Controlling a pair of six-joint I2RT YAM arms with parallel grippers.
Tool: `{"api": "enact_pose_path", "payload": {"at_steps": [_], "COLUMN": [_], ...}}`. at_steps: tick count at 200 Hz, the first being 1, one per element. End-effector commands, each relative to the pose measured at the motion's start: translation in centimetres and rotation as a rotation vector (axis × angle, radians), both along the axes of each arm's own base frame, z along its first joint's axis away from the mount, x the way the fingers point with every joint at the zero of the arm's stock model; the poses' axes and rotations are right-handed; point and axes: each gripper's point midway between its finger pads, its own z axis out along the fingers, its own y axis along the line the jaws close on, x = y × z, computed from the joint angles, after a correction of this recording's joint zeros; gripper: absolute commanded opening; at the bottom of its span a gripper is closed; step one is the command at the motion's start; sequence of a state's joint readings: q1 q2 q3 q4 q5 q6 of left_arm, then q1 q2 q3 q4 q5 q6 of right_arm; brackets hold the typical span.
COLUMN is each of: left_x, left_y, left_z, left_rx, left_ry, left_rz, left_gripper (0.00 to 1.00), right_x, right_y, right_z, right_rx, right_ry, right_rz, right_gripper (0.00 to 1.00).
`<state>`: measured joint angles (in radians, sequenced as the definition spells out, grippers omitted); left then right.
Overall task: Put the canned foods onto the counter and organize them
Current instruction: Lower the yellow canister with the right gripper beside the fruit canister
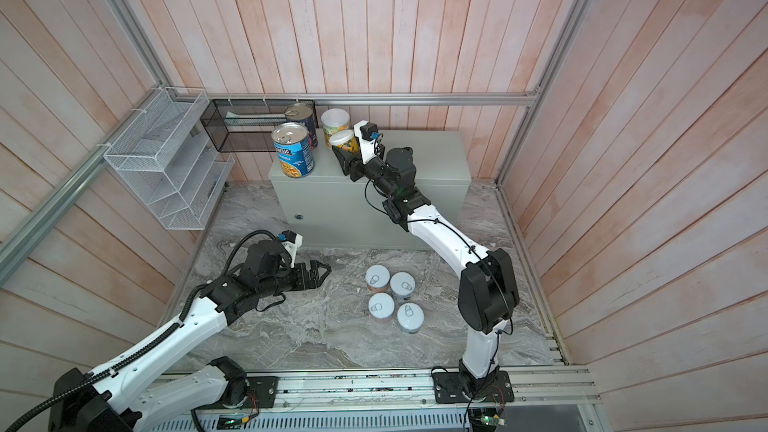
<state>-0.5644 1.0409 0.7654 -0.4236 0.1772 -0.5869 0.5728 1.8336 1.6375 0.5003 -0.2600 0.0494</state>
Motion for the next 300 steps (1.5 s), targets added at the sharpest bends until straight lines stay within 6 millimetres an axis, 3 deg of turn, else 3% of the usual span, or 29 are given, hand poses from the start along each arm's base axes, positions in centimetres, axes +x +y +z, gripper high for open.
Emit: {"api": "enact_pose_path", "payload": {"at_steps": [1,103,162,261,300], "left_x": [0.4,0.2,0.4,0.6,0.7], "left_y": [0.0,0.1,-0.2,-0.6,-0.8], "left_z": [0.9,0.2,-0.5,-0.7,-0.7], "left_rx": [-0.006,-0.011,-0.002,-0.01,-0.015], "left_ry": [-0.024,-0.004,0.011,0.02,0.023], "left_rz": [0.003,0.011,0.004,-0.005,-0.012], "left_gripper": [1.0,1.0,1.0,1.0,1.0], "right_x": [0.0,1.1,1.4,0.3,-0.5], "right_y": [-0.7,0.2,0.6,0.9,1.9], "right_z": [3.3,1.1,-1.4,-5.8,-6.3], "right_rx": [0.069,0.085,0.06,0.049,-0.016], "right_ry": [-0.076,-0.012,0.048,0.138,0.112], "right_rz": [-0.005,0.028,0.046,0.079,0.055], "right_gripper": [0.4,0.4,0.4,0.43,0.43]}}
